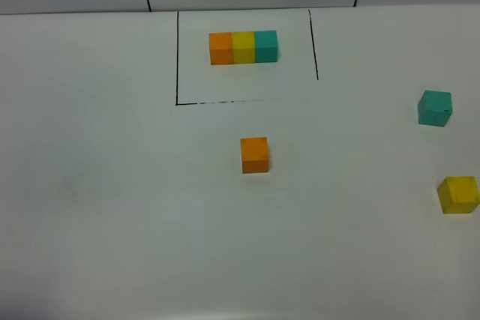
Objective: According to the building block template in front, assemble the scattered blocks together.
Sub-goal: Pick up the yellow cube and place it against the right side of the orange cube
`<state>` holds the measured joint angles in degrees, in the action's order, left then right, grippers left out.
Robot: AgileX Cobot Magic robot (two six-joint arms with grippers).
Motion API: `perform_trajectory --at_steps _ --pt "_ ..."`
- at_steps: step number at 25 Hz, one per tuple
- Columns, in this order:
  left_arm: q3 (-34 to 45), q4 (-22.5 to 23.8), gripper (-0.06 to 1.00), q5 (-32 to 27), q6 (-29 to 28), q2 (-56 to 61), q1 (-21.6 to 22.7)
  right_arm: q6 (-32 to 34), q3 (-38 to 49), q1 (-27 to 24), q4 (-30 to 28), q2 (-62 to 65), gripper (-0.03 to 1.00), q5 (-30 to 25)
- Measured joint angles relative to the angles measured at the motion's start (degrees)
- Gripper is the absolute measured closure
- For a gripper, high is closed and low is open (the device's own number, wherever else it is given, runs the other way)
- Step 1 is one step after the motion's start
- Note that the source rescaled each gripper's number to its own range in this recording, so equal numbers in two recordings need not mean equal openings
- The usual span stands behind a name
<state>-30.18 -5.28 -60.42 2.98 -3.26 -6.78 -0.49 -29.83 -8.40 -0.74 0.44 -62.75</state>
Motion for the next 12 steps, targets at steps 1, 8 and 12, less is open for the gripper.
perform_trajectory --at_steps 1,8,12 --pt "0.25 -0.05 -0.04 -0.67 0.12 0.56 0.0 0.0 0.0 0.0 0.0 0.0 0.25 0.0" --pt "1.19 -0.98 -0.04 -1.69 0.5 3.3 0.0 0.0 0.0 0.0 0.0 0.0 0.25 0.0" --pt "1.19 -1.31 -0.04 -1.69 0.57 3.55 0.0 0.0 0.0 0.0 0.0 0.0 0.25 0.0"
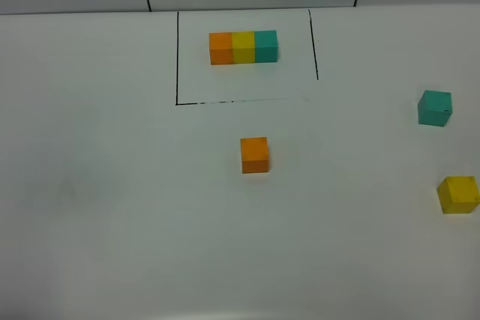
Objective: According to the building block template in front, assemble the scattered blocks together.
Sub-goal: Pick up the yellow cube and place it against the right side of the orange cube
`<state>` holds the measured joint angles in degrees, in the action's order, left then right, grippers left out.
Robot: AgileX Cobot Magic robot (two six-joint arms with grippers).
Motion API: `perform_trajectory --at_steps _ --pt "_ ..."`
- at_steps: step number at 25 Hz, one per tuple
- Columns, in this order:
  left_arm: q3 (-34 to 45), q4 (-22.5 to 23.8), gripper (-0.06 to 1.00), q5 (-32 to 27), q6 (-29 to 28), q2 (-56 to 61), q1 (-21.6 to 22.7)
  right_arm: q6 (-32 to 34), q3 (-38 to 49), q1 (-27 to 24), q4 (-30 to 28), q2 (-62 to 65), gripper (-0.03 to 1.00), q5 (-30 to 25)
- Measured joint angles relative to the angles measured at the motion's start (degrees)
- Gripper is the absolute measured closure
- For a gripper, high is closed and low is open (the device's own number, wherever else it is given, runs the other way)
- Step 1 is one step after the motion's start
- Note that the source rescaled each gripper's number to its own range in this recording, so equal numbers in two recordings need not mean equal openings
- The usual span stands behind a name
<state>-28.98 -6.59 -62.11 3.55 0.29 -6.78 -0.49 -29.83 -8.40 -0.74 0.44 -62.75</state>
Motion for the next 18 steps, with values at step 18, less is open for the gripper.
perform_trajectory --at_steps 18 --pt "0.0 -0.19 -0.04 0.0 0.06 0.0 5.68 0.0 0.0 0.0 0.0 0.0 0.25 0.0"
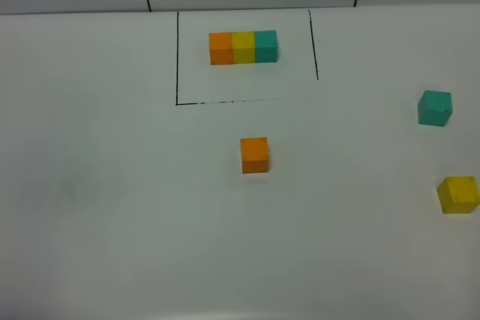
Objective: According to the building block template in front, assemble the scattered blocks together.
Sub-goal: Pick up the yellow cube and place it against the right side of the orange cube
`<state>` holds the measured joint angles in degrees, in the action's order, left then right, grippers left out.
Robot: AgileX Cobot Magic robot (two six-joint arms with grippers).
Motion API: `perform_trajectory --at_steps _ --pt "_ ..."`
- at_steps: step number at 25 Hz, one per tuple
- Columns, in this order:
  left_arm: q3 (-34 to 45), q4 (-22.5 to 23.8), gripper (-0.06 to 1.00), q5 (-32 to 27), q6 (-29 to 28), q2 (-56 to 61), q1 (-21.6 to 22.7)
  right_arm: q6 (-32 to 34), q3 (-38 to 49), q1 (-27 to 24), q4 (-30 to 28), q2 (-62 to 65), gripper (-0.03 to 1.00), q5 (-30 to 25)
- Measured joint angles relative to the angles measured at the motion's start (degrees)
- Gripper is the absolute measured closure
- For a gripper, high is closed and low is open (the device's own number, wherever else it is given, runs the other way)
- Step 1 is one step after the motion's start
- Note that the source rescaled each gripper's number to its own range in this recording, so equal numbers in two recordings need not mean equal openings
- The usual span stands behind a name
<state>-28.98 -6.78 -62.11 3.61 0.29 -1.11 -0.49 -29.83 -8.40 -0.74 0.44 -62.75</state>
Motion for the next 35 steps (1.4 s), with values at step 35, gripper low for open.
perform_trajectory --at_steps 35 --pt "0.0 0.0 -0.04 -0.01 0.0 -0.1 0.0 0.0 0.0 0.0 -0.22 0.0 0.25 0.0"
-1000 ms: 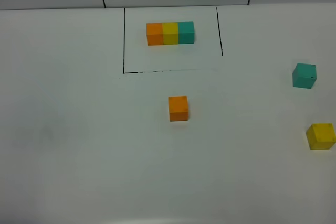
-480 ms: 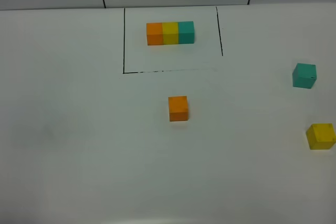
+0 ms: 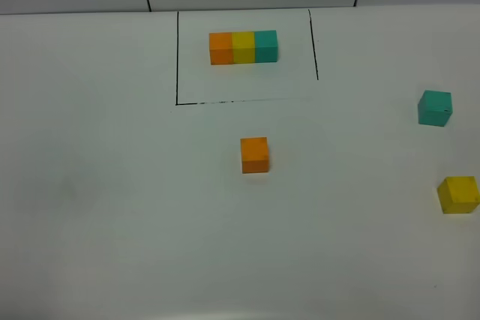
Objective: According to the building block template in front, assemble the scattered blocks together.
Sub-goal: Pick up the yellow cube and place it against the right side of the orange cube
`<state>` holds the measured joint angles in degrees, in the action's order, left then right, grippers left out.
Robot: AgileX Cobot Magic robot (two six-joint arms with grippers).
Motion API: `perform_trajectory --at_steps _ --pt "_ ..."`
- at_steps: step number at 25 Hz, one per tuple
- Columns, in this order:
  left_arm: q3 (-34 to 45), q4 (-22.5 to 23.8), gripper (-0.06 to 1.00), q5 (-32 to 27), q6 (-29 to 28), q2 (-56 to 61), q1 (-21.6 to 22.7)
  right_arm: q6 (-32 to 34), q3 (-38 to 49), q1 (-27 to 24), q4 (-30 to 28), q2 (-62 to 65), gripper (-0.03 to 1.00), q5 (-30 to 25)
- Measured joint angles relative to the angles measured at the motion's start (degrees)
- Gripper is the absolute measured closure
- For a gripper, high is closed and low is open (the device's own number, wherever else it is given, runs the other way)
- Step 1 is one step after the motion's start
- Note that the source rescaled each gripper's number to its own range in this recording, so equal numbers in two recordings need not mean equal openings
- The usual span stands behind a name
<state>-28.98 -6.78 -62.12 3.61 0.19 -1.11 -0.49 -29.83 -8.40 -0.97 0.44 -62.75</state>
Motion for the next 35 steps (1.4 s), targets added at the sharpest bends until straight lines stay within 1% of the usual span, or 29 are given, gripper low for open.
perform_trajectory --at_steps 4,10,13,15,19,23,26,28,31,35 --pt "0.0 0.0 -0.04 0.0 0.0 0.0 0.0 0.0 0.0 0.0 -2.21 0.0 0.25 0.0" --pt "0.0 0.0 -0.04 0.0 0.0 0.0 0.0 0.06 0.0 0.0 -2.97 0.0 0.25 0.0" --pt "0.0 0.0 -0.04 0.0 0.0 0.0 0.0 2.13 0.0 0.0 -3.34 -0.12 0.25 0.0" --pt "0.0 0.0 -0.04 0.0 0.0 0.0 0.0 3.79 -0.11 0.0 -3.56 -3.15 0.25 -0.18" --pt "0.0 0.0 -0.04 0.0 0.0 0.0 0.0 6.21 -1.69 0.0 -3.68 -16.98 0.25 0.76" --pt "0.0 0.0 -0.04 0.0 0.0 0.0 0.0 8.36 -6.16 0.0 -3.63 -34.15 0.25 4.95" --pt "0.0 0.0 -0.04 0.0 0.0 0.0 0.0 8.71 -10.09 0.0 -2.73 -49.3 0.25 7.66" --pt "0.0 0.0 -0.04 0.0 0.0 0.0 0.0 7.9 -12.2 0.0 -1.57 -58.27 0.25 9.15" --pt "0.0 0.0 -0.04 0.0 0.0 0.0 0.0 4.98 -14.29 0.0 0.97 -70.51 0.24 12.38" --pt "0.0 0.0 -0.04 0.0 0.0 0.0 0.0 -1.26 -14.84 0.0 6.51 -82.21 0.16 17.47"
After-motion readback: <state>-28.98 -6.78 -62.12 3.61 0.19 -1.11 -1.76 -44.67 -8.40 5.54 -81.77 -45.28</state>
